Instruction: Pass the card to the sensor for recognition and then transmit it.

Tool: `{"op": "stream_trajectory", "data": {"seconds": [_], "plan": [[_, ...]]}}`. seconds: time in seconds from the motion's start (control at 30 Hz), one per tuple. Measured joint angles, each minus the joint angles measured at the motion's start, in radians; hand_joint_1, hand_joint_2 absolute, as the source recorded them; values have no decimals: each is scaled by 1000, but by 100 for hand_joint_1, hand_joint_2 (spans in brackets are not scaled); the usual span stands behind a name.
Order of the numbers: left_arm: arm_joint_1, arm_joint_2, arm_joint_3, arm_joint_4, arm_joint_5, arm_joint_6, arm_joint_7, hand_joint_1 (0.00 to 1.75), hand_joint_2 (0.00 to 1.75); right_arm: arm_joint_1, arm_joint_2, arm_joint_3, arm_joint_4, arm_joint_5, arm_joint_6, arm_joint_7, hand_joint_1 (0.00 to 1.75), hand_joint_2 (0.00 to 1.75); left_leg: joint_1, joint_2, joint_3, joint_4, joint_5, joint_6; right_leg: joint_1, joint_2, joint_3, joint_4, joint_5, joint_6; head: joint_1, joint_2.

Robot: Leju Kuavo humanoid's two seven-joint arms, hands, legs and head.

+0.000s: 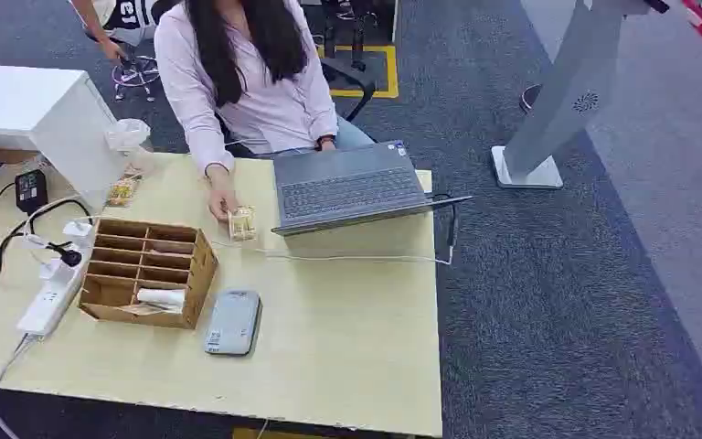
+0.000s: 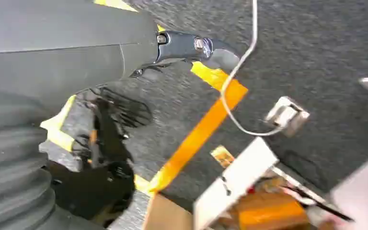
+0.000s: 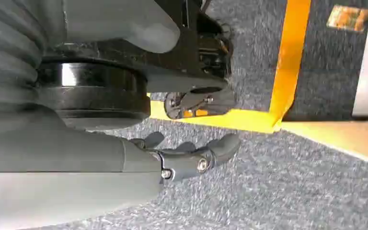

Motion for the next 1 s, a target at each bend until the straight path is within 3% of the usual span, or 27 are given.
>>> {"op": "stream_trajectory", "data": {"seconds": [0.3,0.43,0.47,0.57,0.77,1.0], "plan": [[-55,-6,95,-29,-65,-92,-90,0,175,-68,29,155,28,-215,-42,87,0,175,2,12,-14,-1,14,-5,1,11,-20,0,19,-4,0,0],[-85,-10,132,-58,-99,-132,-129,0,175,-107,53,230,50,-300,-61,147,0,175,3,13,-28,-1,27,-4,3,16,-33,-1,28,-4,-2,0],[-90,-10,139,-65,-108,-141,-140,0,175,-115,58,249,57,-320,-63,158,0,175,4,13,-30,-1,31,-4,3,16,-36,-1,33,0,-1,0],[-114,-10,152,-84,-134,-165,-167,0,175,-147,72,308,71,-380,-65,200,0,175,7,13,-40,-1,37,-8,6,16,-44,-1,41,-5,0,0],[-171,-22,159,-123,-187,-202,-222,0,175,-237,95,408,74,-528,-40,342,0,175,7,5,-48,-1,49,-7,6,5,-52,-1,48,-5,-3,0],[-218,-39,156,-139,-240,-224,-274,0,175,-268,103,501,73,-639,9,500,0,175,7,-2,-51,-1,51,-8,6,-2,-51,0,48,-6,-3,0]]}}
